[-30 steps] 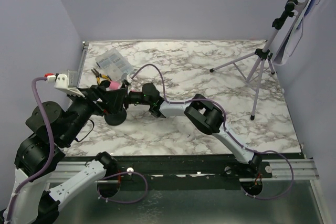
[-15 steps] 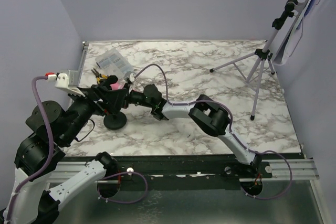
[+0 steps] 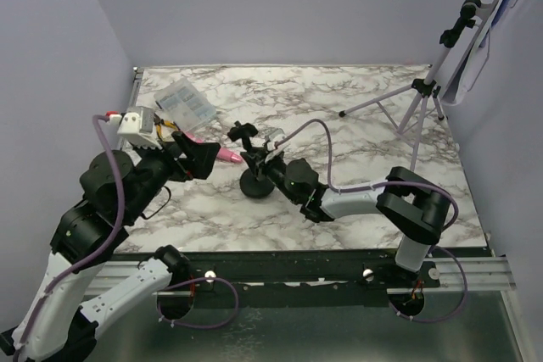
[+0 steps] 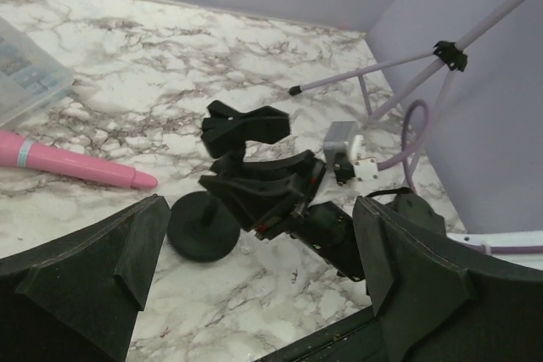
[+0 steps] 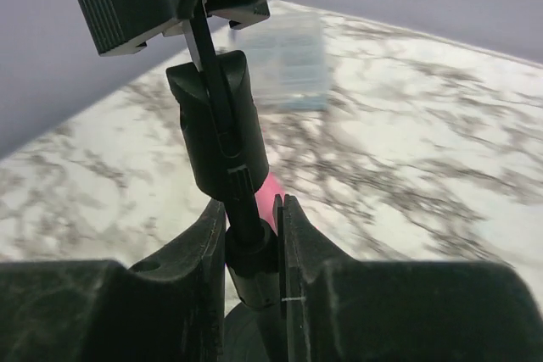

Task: Set up the instrument practice props

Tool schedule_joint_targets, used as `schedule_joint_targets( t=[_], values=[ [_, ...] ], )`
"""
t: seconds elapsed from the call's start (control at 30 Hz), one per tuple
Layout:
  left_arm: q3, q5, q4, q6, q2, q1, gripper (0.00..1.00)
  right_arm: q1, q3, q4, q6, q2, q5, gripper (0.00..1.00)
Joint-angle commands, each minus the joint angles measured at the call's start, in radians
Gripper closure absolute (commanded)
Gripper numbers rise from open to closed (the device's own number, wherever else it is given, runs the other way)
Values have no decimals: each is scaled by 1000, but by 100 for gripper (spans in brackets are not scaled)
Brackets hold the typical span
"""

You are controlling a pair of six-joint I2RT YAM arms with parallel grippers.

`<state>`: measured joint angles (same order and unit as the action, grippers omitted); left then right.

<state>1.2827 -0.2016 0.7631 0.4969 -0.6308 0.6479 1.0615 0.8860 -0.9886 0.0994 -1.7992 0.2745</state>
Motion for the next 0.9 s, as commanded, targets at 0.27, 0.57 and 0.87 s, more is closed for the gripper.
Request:
schedule_joint_targets(
  t=[0.27, 0.57, 0.87],
  values=[
    [-265, -1, -128, 152, -184, -3, 1, -20, -274, -473, -281, 33, 247, 100],
    [-309, -18, -223, 276, -361, -206, 1, -30, -281, -332, -190, 90, 252, 71],
    [-293, -27, -262, 566, -652, -518, 1, -37, -213, 82, -2, 187, 192, 27]
  ],
)
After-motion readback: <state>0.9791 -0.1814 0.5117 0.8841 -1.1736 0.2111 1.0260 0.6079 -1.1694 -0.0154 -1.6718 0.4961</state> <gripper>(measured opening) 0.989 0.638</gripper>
